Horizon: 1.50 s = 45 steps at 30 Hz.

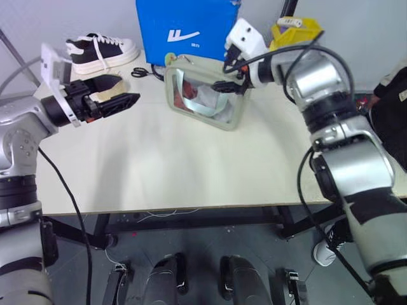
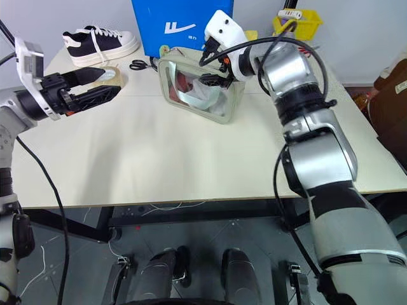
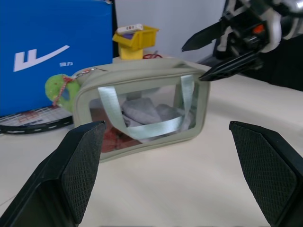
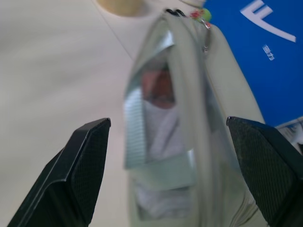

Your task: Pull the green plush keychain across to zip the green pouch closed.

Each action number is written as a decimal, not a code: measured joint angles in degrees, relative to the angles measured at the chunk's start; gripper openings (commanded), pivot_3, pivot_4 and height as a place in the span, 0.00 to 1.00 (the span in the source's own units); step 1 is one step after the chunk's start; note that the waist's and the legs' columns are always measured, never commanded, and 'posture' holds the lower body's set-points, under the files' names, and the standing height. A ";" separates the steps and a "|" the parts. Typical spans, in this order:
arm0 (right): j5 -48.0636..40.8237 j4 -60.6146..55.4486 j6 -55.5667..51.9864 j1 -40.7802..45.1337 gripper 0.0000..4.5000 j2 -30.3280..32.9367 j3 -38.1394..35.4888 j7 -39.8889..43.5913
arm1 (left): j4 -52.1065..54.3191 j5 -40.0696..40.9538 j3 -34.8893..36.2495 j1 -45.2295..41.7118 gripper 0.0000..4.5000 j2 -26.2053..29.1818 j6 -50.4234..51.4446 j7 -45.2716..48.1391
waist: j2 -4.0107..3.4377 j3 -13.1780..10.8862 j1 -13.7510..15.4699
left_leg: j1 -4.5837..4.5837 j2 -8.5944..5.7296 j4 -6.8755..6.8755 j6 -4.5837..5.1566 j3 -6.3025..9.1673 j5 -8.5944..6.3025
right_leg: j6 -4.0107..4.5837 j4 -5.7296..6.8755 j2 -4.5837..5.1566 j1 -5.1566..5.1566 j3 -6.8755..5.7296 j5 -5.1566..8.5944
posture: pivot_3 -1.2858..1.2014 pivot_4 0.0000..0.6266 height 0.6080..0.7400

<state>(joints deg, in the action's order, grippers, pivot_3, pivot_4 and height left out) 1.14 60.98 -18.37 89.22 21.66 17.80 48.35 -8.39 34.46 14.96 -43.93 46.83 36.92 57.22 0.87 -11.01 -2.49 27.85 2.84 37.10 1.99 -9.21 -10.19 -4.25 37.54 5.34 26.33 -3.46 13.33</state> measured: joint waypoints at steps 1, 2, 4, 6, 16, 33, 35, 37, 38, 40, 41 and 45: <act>1.08 3.87 1.69 1.12 0.91 -1.25 -0.07 -1.23 | 0.48 0.01 0.01 0.59 0.99 -0.01 -0.06 -0.08 | 0.00 0.00 -0.06 | 0.03 0.00 0.00 -0.01 -0.01 -0.01 | -0.01 0.00 0.00 0.04 0.00 0.00 | 0.52 0.24 0.82; 2.20 6.68 3.11 1.58 0.82 -2.07 -0.08 -2.15 | 0.91 0.05 0.01 1.07 1.00 -0.08 -0.06 -0.10 | 0.00 0.00 -0.06 | 0.06 0.00 0.00 -0.05 -0.03 -0.03 | -0.01 0.00 0.00 0.04 -0.01 0.00 | 0.52 0.24 0.82; 3.71 9.51 4.52 1.63 0.71 -2.84 -0.07 -3.06 | 1.63 0.05 0.06 1.87 1.00 -0.05 -0.06 -0.25 | 0.00 0.00 -0.06 | 0.06 0.00 0.01 -0.06 -0.04 -0.02 | -0.01 0.02 0.00 0.05 -0.02 -0.01 | 0.52 0.24 0.82; 5.57 12.33 5.33 1.63 0.50 -3.78 -0.09 -4.22 | 2.75 0.05 0.23 3.32 1.00 0.06 -0.12 -0.42 | 0.00 0.00 -0.19 | 0.01 0.00 0.00 -0.08 -0.04 -0.02 | -0.01 0.07 0.00 0.05 0.00 -0.01 | 0.52 0.24 0.82; 6.62 14.22 6.79 2.90 0.01 -4.61 -4.98 -2.33 | 4.65 0.05 0.49 4.91 1.00 0.35 -0.11 -1.57 | -0.01 -0.01 -0.19 | 0.01 0.02 0.00 -0.19 0.00 0.04 | -0.02 0.25 -0.01 0.14 0.00 -0.01 | 0.52 0.24 0.82; 2.48 -30.21 3.34 -20.47 0.01 8.48 -3.23 25.36 | 2.03 -0.19 -0.94 2.51 1.00 0.13 -0.16 -0.89 | -0.04 -0.03 0.10 | -0.08 -0.02 0.16 -0.17 0.09 0.06 | -0.07 0.49 0.08 0.10 -0.02 0.00 | 0.52 0.24 0.82; 2.42 -33.73 1.97 -20.52 0.18 10.10 -3.23 26.03 | 1.73 -0.21 -1.30 2.00 1.00 0.12 -0.16 -0.70 | -0.03 -0.02 0.00 | -0.11 0.02 0.17 -0.19 0.13 0.06 | -0.06 0.50 0.04 0.08 -0.02 0.00 | 0.52 0.24 0.82; 1.93 -36.01 0.91 -20.53 0.34 10.88 -3.30 26.58 | 1.71 -0.21 -1.49 1.33 1.00 0.13 -0.16 -0.46 | -0.03 -0.02 -0.02 | -0.14 0.02 0.15 -0.19 0.13 0.06 | -0.06 0.50 0.05 0.07 -0.02 0.00 | 0.52 0.24 0.82; 1.78 -36.92 0.14 -20.53 0.46 10.92 -3.30 26.84 | 1.71 -0.21 -1.58 1.10 1.00 0.13 -0.16 -0.38 | -0.03 -0.02 -0.03 | -0.15 0.02 0.15 -0.19 0.13 0.06 | -0.06 0.50 0.05 0.07 -0.02 0.01 | 0.52 0.24 0.82; 1.41 -37.78 -1.32 -20.53 0.69 10.94 -3.30 26.91 | 1.71 -0.22 -2.11 0.91 1.00 0.13 -0.18 -0.21 | -0.03 -0.02 -0.05 | -0.16 0.02 0.15 -0.20 0.13 0.06 | -0.05 0.50 0.05 0.06 -0.01 0.01 | 0.52 0.24 0.82; 1.23 -38.00 -2.00 -20.52 0.79 10.94 -3.30 26.84 | 1.70 -0.23 -2.37 0.91 1.00 0.12 -0.18 -0.16 | -0.03 -0.02 -0.04 | -0.16 0.02 0.15 -0.20 0.13 0.06 | -0.05 0.50 0.05 0.07 -0.02 0.01 | 0.52 0.24 0.82; 0.45 -38.04 -5.13 -18.91 0.99 10.08 -3.30 25.57 | 1.36 -0.25 -2.44 0.91 1.00 0.18 -0.20 0.04 | -0.03 -0.02 -0.04 | -0.15 0.02 0.15 -0.20 0.13 0.07 | -0.04 0.50 0.07 0.09 -0.01 0.01 | 0.52 0.24 0.82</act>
<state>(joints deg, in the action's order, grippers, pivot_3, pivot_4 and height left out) 1.59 22.94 -23.50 70.31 31.74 14.50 73.92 -7.02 34.20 12.52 -43.02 47.00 36.73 57.26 0.84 -11.03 -2.53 27.70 2.86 37.24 1.79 -9.08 -10.13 -4.29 38.04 5.40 26.43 -3.46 13.34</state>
